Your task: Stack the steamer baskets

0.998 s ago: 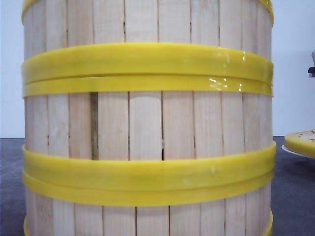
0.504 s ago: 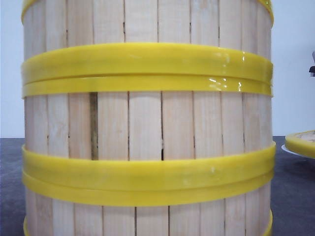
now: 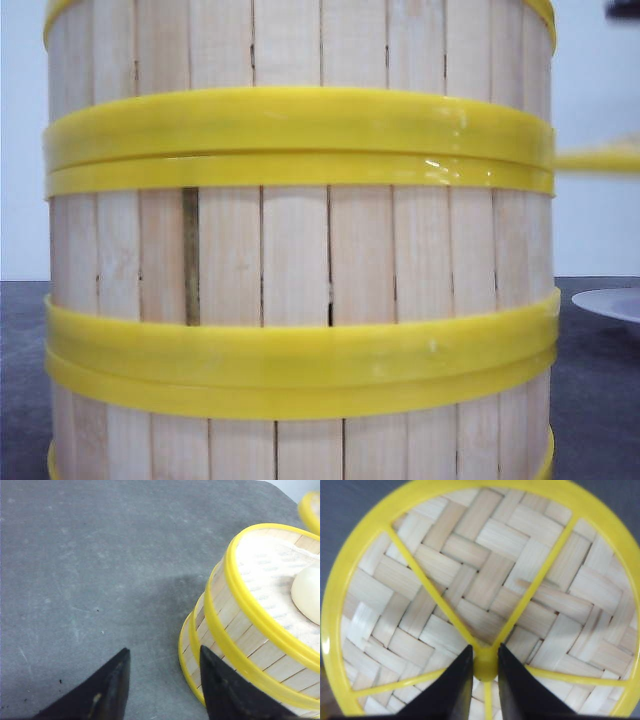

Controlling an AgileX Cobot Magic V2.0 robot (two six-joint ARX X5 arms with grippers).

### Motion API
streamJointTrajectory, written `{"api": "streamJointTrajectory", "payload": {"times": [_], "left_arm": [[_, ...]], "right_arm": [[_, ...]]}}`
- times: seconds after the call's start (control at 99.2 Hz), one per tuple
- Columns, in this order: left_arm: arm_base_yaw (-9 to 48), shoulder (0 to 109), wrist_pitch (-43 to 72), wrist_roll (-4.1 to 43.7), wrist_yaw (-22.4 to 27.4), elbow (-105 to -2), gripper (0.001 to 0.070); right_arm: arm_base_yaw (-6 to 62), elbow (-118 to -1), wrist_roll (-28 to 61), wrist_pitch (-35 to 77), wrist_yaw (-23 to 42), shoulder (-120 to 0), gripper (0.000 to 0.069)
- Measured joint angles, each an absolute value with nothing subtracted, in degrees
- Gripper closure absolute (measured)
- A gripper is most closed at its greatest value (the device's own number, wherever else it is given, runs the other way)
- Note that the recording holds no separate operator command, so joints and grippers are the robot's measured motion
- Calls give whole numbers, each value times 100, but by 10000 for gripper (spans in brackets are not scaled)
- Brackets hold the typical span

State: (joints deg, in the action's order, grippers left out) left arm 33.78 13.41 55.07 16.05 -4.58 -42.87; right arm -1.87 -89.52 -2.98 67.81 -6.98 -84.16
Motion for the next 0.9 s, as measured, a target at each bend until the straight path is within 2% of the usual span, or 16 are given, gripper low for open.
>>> {"api": "streamJointTrajectory", "payload": {"times": [0.171, 0.524, 0.897], "left_arm": [[3378, 1341, 5507, 1608, -458, -4287, 454], [3378, 1341, 5507, 1608, -458, -4287, 454], [3378, 1341, 5505, 1608, -458, -4287, 454]], "right_arm": [[427, -9577, -276, 6910, -952, -8034, 632], [2213, -10261, -93, 7223, -1765, -7507, 633], [4112, -10261, 178, 7354, -1782, -7599, 633]]}}
